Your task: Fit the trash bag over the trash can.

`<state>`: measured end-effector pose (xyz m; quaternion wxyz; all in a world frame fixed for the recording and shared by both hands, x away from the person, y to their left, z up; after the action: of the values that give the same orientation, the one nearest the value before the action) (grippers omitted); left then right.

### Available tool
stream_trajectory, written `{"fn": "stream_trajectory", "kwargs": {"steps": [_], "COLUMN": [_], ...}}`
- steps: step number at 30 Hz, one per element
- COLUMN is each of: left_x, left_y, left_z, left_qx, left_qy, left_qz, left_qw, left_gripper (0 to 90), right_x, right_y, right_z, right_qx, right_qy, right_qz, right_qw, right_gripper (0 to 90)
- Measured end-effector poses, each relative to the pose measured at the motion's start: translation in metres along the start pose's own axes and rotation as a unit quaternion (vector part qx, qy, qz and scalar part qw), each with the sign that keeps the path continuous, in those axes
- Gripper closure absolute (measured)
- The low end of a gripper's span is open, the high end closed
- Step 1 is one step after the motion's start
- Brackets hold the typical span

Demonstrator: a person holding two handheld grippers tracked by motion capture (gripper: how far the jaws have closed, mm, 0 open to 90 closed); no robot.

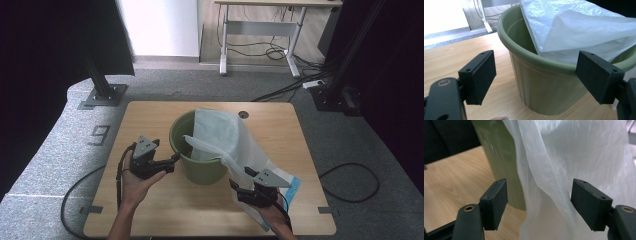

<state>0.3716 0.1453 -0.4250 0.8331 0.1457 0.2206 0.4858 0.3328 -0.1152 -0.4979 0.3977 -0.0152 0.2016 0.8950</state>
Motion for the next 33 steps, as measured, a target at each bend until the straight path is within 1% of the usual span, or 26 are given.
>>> {"fn": "stream_trajectory", "kwargs": {"steps": [3,4,5,6,7,8,10,11,12,15,18,19,20,21,22,23,24,26,28,30,33], "left_x": [-0.001,-0.001,-0.001,-0.002,-0.002,-0.003,-0.004,-0.004,-0.005,-0.007,-0.009,-0.01,-0.011,-0.013,-0.014,-0.016,-0.018,-0.021,-0.024,-0.026,-0.028], "left_y": [0.0,0.0,-0.001,-0.001,-0.001,-0.001,-0.001,-0.001,-0.001,-0.002,-0.003,-0.004,-0.004,-0.005,-0.006,-0.006,-0.007,-0.008,-0.009,-0.009,-0.009], "left_z": [0.001,0.001,0.002,0.002,0.002,0.003,0.003,0.004,0.004,0.005,0.006,0.007,0.008,0.009,0.01,0.01,0.011,0.013,0.015,0.016,0.02], "left_qx": [0.0,0.0,0.0,-0.001,-0.001,-0.001,-0.001,-0.001,-0.001,0.0,0.002,0.003,0.003,0.003,0.002,0.003,0.002,0.002,0.001,0.0,-0.002], "left_qy": [-0.001,-0.001,0.0,0.0,-0.001,-0.001,-0.004,-0.004,-0.006,-0.009,-0.012,-0.014,-0.016,-0.017,-0.018,-0.019,-0.021,-0.025,-0.031,-0.035,-0.042], "left_qz": [-0.002,-0.002,-0.002,-0.003,-0.003,-0.004,-0.004,-0.003,-0.003,-0.004,-0.007,-0.008,-0.009,-0.011,-0.012,-0.013,-0.014,-0.016,-0.017,-0.017,-0.018], "left_qw": [1.0,1.0,1.0,1.0,1.0,1.0,1.0,1.0,1.0,0.9999,0.9999,0.9999,0.9998,0.9998,0.9998,0.9997,0.9997,0.9995,0.9994,0.9992,0.999], "left_gripper": [16.3,16.4,16.4,16.4,16.4,16.4,16.4,16.4,16.4,16.4,16.5,16.5,16.5,16.5,16.6,16.6,16.6,16.6,16.6,16.6,16.6], "right_x": [0.001,0.001,0.001,0.0,-0.002,-0.003,-0.005,-0.008,-0.008,-0.017,-0.026,-0.031,-0.031,-0.033,-0.036,-0.037,-0.037,-0.038,-0.037,-0.033,-0.028], "right_y": [-0.008,-0.008,-0.012,-0.014,-0.015,-0.017,-0.02,-0.02,-0.02,-0.014,-0.006,-0.002,-0.002,0.001,0.005,0.007,0.007,0.008,0.009,0.008,0.005], "right_z": [-0.012,-0.012,-0.019,-0.022,-0.023,-0.025,-0.025,-0.023,-0.023,-0.016,-0.005,0.003,0.003,0.009,0.019,0.025,0.025,0.034,0.043,0.049,0.052], "right_qx": [0.025,0.025,0.034,0.038,0.038,0.036,0.033,0.027,0.027,0.017,0.009,0.004,0.004,0.002,0.002,0.003,0.003,0.006,0.005,0.008,0.01], "right_qy": [-0.006,-0.006,-0.008,-0.009,-0.01,-0.011,-0.012,-0.005,-0.005,0.005,0.015,0.028,0.028,0.036,0.06,0.071,0.071,0.09,0.101,0.116,0.134], "right_qz": [-0.013,-0.013,-0.02,-0.024,-0.028,-0.028,-0.021,-0.024,-0.024,-0.026,-0.025,-0.03,-0.03,-0.032,-0.038,-0.04,-0.04,-0.042,-0.04,-0.036,-0.031], "right_qw": [0.9996,0.9996,0.9992,0.999,0.9988,0.9989,0.9992,0.9993,0.9993,0.9995,0.9995,0.9991,0.9991,0.9988,0.9975,0.9967,0.9967,0.9951,0.9941,0.9925,0.9905], "right_gripper": [29.3,29.3,33.8,37.0,41.5,48.1,59.9,73.5,73.5,87.6,88.5,88.6,88.6,88.5,88.6,88.6,88.6,88.6,88.6,88.6,88.6]}}
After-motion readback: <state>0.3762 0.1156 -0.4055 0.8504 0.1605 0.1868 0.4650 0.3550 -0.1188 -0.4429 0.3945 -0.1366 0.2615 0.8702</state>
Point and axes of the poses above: each handheld gripper's, and its own axes: y roughly backward along the jaws, z roughly out of its top, x roughly to its left, the point moved 8 cm from there along -y, roughly forward along the jaws, and after that the axes turned 13 degrees about y, right-handed, at the moved point
